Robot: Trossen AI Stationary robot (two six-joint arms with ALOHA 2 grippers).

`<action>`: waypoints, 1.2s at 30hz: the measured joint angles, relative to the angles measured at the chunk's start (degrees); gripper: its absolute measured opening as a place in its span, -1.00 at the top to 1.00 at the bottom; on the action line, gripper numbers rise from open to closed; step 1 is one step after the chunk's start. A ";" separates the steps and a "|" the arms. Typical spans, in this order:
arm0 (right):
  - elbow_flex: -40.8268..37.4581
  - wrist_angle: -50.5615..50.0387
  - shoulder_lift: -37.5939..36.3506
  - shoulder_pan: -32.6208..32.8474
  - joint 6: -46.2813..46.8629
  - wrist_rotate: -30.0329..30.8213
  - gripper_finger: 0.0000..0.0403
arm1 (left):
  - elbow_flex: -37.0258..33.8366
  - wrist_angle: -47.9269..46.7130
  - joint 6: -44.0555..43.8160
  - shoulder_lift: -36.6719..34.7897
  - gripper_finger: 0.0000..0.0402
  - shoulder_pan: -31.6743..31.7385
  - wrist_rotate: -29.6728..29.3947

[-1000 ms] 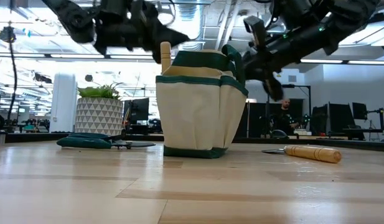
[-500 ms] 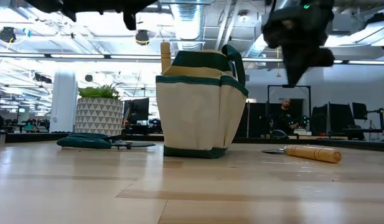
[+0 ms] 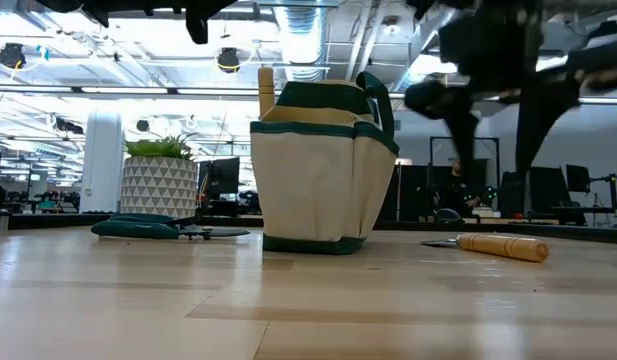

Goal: Pick & Place Garden tools in Gardening bag
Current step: Put the trowel into the gardening bag

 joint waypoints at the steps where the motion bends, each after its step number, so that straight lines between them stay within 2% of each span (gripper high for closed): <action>1: 0.00 0.36 1.24 -0.21 -1.84 0.05 -0.17 | 0.00 0.04 0.02 -0.02 0.34 0.00 0.02; 5: -0.04 0.73 5.99 -0.89 -3.52 -0.23 -0.19 | 0.00 -0.14 0.00 -0.02 0.33 0.00 0.02; 10: -0.09 2.58 9.26 -0.67 -5.27 -0.24 -0.09 | 0.00 -0.16 -0.01 -0.01 0.33 0.00 0.02; 14: -0.04 5.96 9.28 0.21 -5.99 -0.47 -0.05 | 0.00 -1.17 0.00 0.02 0.33 -0.02 -0.22; 21: -0.17 4.25 10.40 1.02 -6.51 -2.12 -0.05 | 0.00 -1.64 -0.02 0.00 0.34 -0.02 -0.57; 27: -2.14 6.60 10.24 1.49 -7.53 -2.13 0.00 | 0.00 -2.04 -0.22 0.00 0.34 -0.01 -0.57; 31: -3.69 10.34 10.24 2.13 -7.53 -1.92 0.09 | 0.00 -2.12 -1.16 0.02 0.34 0.00 -0.57; 36: -4.70 12.13 10.07 3.10 -5.69 -0.23 0.31 | 0.00 -2.15 -2.47 0.01 0.34 -0.02 -0.57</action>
